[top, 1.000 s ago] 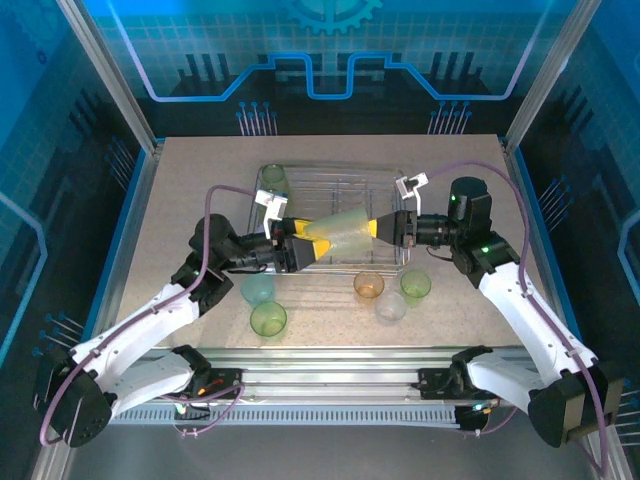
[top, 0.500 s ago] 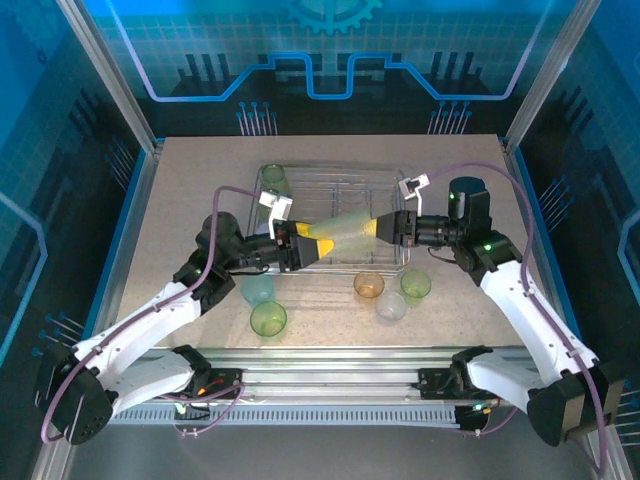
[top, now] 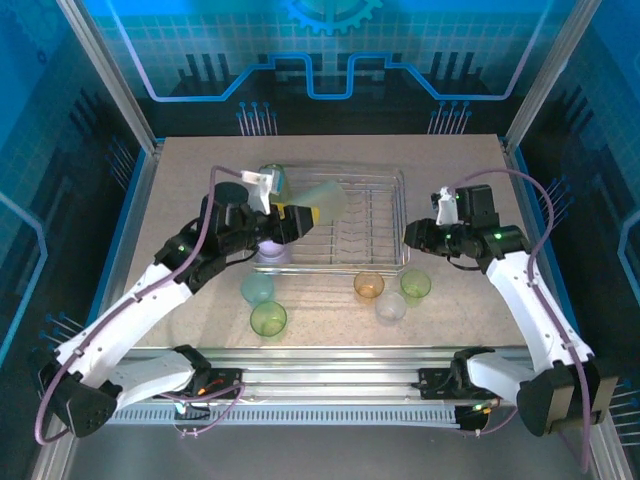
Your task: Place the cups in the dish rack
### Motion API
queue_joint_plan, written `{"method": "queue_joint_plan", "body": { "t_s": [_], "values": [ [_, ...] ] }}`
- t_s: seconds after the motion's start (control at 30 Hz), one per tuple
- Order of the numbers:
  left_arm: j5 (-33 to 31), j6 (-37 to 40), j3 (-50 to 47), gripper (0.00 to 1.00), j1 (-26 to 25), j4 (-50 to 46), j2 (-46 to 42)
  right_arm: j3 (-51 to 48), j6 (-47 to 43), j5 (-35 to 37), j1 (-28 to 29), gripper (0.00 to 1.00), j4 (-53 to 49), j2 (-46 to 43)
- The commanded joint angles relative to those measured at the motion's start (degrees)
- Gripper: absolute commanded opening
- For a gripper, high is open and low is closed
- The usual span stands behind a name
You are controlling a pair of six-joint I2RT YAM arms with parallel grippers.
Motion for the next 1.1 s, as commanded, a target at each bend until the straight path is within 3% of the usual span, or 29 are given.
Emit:
{"method": "queue_joint_plan", "body": {
  "t_s": [0.0,0.43,0.9,1.07],
  "values": [
    [-6.8,4.0,4.9,0.22,-0.3,-9.9,2.8,-2.0,-3.2,7.8,0.2,0.36,-4.6,0.8],
    [-11.7,8.4,21.0,0.28,-0.3,-23.2,17.0,-0.9,-6.0,15.0,4.7,0.31,-1.0,10.0],
    [-15.2,12.9,38.4,0.29,0.3,-34.9,33.2,1.0,-8.6,15.9,8.1,0.14,1.9,16.2],
    [-14.5,12.6,44.8,0.29,2.1,-39.7,39.3,2.7,-9.5,19.4,9.9,0.01,-0.1,17.5]
  ]
}}
